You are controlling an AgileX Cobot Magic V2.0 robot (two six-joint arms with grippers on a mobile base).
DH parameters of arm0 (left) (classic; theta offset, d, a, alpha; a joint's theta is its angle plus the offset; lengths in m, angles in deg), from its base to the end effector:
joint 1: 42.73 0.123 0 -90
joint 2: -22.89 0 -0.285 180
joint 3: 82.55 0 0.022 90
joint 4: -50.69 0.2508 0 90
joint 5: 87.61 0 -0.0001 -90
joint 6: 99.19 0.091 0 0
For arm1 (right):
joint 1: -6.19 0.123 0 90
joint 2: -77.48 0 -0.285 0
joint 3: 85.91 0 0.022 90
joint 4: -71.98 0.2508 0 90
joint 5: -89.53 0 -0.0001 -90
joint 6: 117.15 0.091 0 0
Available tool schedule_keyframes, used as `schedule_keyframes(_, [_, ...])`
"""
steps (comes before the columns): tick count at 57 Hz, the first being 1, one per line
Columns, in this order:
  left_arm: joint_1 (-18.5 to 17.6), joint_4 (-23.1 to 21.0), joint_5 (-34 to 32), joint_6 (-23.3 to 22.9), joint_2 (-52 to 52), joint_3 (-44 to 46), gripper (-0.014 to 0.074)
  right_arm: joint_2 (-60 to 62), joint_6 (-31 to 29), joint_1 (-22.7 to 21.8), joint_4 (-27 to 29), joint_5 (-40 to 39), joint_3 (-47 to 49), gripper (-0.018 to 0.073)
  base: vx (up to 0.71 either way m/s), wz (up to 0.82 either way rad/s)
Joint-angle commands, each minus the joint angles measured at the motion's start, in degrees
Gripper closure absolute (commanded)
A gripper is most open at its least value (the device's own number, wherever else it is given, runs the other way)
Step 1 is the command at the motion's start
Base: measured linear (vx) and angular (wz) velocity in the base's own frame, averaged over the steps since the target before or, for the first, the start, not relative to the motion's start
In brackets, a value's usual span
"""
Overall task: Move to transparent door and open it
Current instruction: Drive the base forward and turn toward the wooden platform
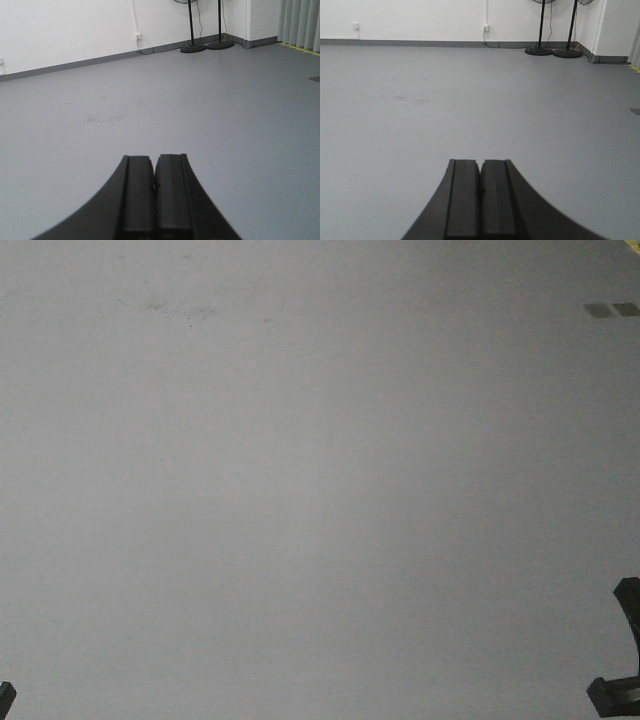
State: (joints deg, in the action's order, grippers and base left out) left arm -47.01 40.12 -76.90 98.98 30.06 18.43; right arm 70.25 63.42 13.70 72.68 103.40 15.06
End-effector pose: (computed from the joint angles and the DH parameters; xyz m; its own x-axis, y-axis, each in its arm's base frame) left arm 0.0559 -0.0073 0.1864 -0.1010 0.1432 -0.9845 0.1232 0.9838 0.1305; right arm 0.0551 0.0075 0.1811 -0.1772 -0.0014 -0.9842 -0.1297 0.9913 0.0220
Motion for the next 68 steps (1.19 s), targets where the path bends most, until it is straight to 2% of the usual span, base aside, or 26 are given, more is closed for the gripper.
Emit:
schedule_keyframes(1, [-0.3,-0.2,-4.4,-0.2,-0.8,-0.5,0.0603,0.9,-0.3,-0.2,-0.1,-4.7,-0.1,0.0564,0.0,0.0])
schedule_keyframes(68, [-0.3,-0.2,-4.4,-0.2,-0.8,-0.5,0.0603,0.9,-0.3,-0.2,-0.1,-4.7,-0.1,0.0564,0.02,0.02])
